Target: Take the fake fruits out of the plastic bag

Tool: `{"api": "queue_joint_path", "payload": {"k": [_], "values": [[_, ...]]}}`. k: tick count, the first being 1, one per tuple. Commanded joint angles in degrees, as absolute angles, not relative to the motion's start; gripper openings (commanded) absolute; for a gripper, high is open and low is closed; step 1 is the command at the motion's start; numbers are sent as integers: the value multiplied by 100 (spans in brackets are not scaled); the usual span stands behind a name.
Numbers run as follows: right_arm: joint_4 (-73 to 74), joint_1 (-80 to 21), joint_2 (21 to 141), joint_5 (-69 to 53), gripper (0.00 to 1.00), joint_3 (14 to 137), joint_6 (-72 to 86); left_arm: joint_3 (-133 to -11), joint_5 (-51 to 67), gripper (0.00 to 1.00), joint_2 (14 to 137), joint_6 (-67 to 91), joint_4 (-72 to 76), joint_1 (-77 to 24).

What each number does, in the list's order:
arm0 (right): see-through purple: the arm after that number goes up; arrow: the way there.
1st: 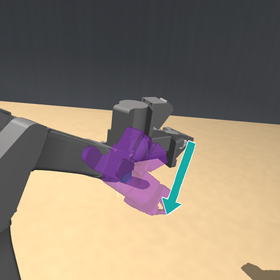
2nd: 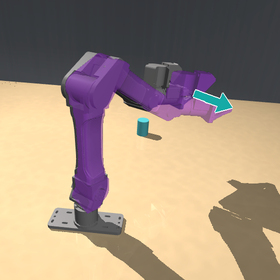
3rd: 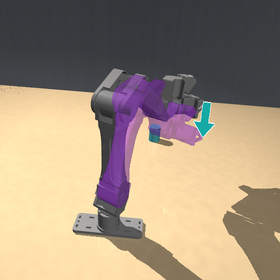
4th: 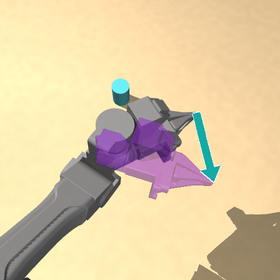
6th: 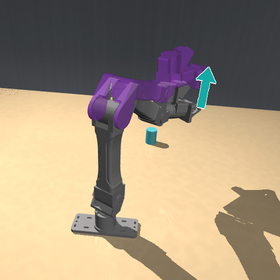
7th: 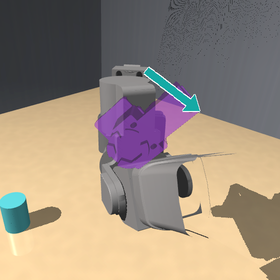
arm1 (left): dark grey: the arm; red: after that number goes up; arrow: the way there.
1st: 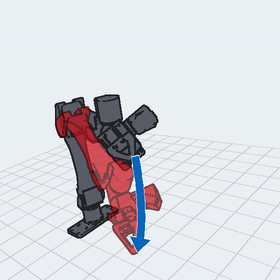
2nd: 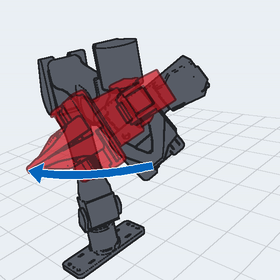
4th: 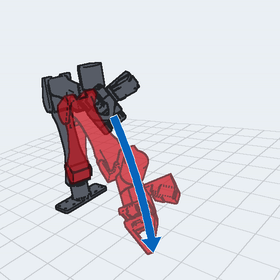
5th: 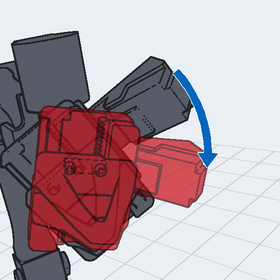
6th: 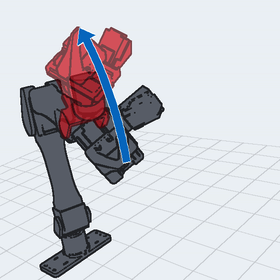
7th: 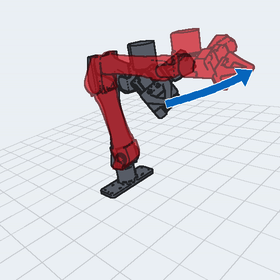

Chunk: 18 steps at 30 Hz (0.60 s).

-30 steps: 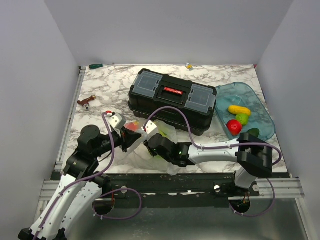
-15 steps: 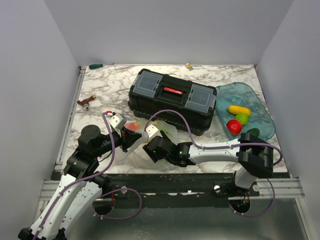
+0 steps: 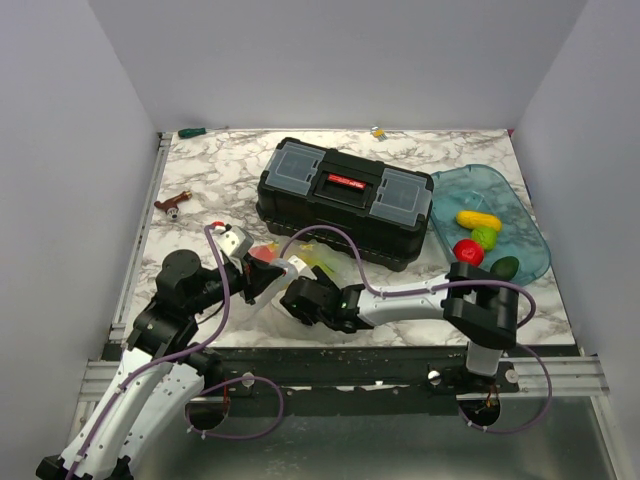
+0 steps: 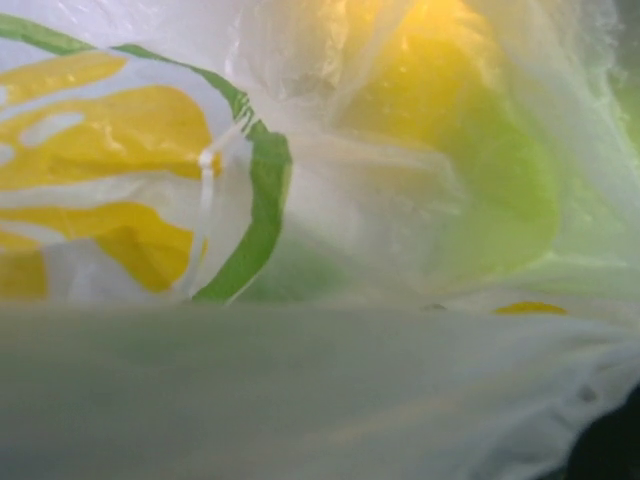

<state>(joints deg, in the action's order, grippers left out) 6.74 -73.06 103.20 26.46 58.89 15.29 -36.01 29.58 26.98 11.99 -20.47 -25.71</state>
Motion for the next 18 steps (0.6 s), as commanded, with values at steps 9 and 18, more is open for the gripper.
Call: {"api": "queue_joint_path", "payload": {"k": [9,18], "values": [[575,-7333,10514,2485,47,6248,1589,-3665,2962,0,2707,1160,-2041,-2549],[-459,-7332,9613,2404,30,5636,1610,-3668,2958,0,2719,1160,-2042,-2548]]}}
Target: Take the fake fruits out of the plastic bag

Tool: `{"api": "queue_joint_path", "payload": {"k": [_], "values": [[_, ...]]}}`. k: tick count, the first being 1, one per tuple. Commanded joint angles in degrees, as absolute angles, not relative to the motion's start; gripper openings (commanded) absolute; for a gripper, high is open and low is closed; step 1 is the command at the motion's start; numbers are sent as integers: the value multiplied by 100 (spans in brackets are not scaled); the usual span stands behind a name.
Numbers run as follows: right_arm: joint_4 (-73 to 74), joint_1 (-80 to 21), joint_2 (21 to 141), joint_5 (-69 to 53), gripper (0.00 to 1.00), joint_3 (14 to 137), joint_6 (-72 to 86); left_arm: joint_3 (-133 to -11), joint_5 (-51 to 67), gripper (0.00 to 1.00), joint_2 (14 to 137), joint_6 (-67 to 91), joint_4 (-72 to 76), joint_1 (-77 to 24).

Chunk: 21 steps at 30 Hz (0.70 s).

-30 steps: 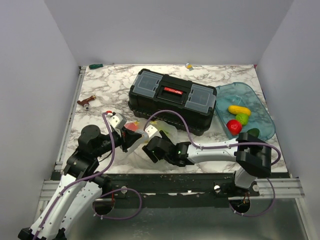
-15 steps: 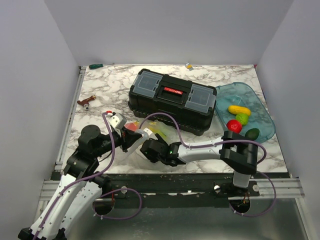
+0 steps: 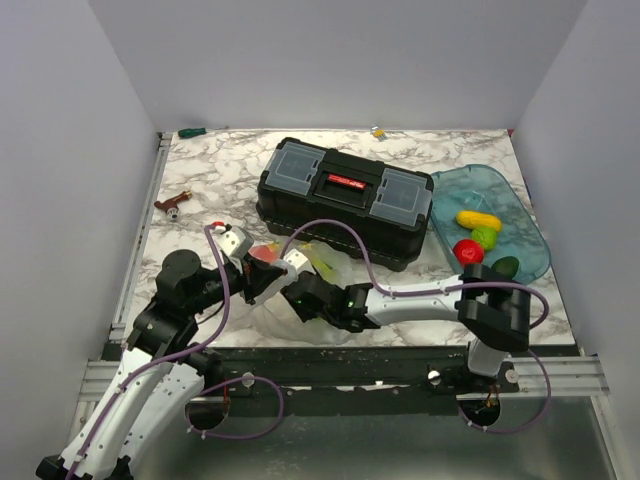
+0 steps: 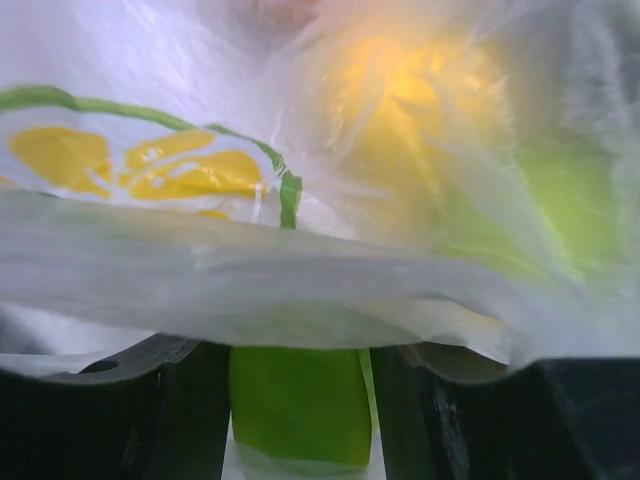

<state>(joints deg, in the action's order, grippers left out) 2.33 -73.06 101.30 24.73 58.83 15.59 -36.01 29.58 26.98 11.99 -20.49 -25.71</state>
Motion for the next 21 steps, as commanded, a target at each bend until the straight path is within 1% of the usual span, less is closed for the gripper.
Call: {"api": "queue_joint_path", "payload": {"k": [1,4,13,17,21], "values": [[-596,-7335,9520,2408,28,5543,1631,-3665,2956,0,2721,1160,-2040,-2549],[-1011,-7338,9223,2428,25,5271,1693,-3672,2946,0,2722,1165,-2039,-2549],[-2574,-7337,8451,2188,24,4385,1954,-3676,2936,0,2732,1160,-2052,-2549],[-2812,-7339,8070,2080,23,4255,2046,-3682,2948,0,2733,1160,-2049,-2549],[-2681,-7338,7649,2227,22,4254,2110,-3679,2950,0,2732,1160,-2045,-2547]]}}
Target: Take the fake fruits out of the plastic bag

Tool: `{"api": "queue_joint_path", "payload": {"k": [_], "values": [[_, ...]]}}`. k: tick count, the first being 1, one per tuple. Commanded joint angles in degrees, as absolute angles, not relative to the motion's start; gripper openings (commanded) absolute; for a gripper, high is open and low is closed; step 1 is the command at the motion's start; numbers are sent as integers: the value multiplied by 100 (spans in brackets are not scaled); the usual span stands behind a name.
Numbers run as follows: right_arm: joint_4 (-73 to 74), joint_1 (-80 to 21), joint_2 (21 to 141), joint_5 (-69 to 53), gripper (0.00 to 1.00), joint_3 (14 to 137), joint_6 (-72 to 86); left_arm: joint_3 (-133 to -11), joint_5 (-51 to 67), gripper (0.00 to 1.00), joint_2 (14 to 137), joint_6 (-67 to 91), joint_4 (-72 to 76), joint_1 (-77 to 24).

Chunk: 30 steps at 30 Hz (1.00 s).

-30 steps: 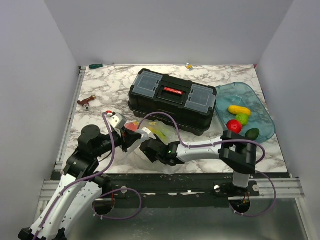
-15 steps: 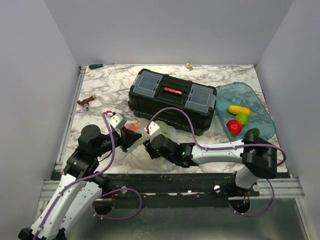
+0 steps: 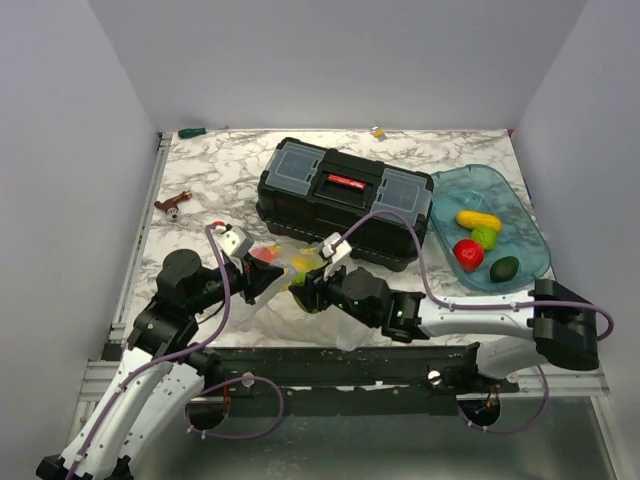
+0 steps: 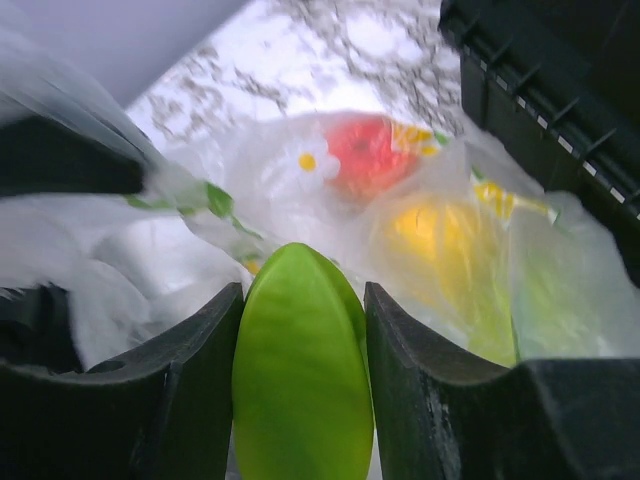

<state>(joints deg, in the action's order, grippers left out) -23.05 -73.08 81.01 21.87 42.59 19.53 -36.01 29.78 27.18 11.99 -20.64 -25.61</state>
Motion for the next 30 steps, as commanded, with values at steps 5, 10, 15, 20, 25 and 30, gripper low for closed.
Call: {"api": "queue_joint_path", "payload": {"k": [5,10,15,20,25,30], "values": [[-2254,-7334,6957,2740,18,4313,2065,-3674,2954,0,2732,1168,-2035,-2549],[-1666,-7339,6192,3692,17,4411,1731,-3681,2960,0,2741,1169,-2031,-2547],[-1170,-7334,5368,5090,15,4300,1422,-3682,2970,0,2742,1178,-2031,-2549],[-835,-7298,4579,6495,15,4071,1183,-3682,2994,0,2764,1186,-2026,-2544],[-751,-6981,3731,7128,13,3631,1062,-3681,3020,0,2797,1195,-2013,-2544],[-499,-6631,3532,7309,13,3456,1189,-3684,3033,0,2830,1204,-2013,-2543]]}}
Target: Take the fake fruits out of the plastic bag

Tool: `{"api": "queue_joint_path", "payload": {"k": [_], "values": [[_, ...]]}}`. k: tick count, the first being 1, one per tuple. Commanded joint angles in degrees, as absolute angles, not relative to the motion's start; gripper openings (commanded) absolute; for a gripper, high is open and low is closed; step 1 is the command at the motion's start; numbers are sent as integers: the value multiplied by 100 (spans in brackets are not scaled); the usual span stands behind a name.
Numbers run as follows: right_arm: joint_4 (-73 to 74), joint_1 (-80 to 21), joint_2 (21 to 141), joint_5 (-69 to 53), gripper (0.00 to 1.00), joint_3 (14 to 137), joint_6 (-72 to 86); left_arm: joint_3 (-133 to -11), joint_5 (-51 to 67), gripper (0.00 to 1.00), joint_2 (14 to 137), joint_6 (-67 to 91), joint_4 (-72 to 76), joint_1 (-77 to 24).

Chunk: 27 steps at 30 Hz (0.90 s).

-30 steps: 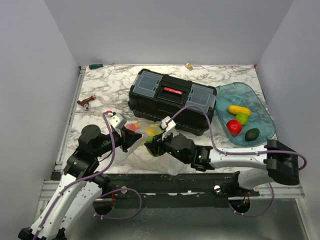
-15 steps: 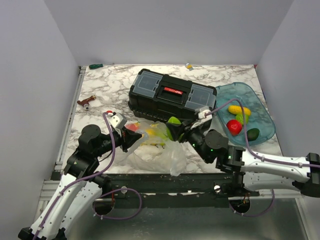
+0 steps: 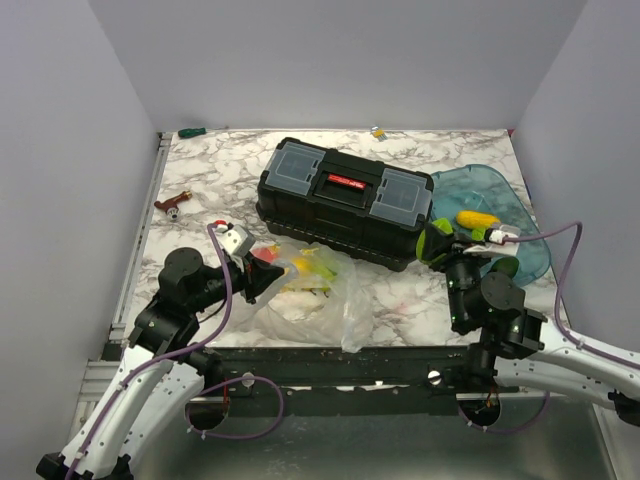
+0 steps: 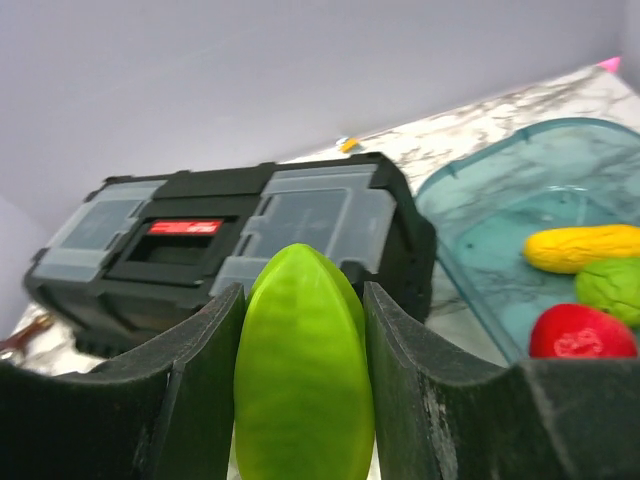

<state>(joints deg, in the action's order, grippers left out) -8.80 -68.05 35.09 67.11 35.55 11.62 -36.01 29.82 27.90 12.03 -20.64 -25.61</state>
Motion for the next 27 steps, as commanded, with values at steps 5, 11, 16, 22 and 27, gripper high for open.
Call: {"api": "queue_joint_path", "payload": {"k": [5,11,16,22,27], "values": [[708,-5956,4018,7467,9,3858,2014,-3684,3020,0,2809,1204,-2042,-2549],[1657,-3815,4303,6271,9,4103,2816,-3678,2986,0,2757,1195,-2042,-2549],[2053,-2007,5031,5006,8,4168,3436,-3675,2989,0,2745,1200,-2053,-2549],[1885,-934,5720,4806,10,3886,4209,-3674,2983,0,2749,1200,-2052,-2549],[1731,-474,6239,4808,11,3747,4298,-3679,2971,0,2758,1187,-2052,-2547]]}}
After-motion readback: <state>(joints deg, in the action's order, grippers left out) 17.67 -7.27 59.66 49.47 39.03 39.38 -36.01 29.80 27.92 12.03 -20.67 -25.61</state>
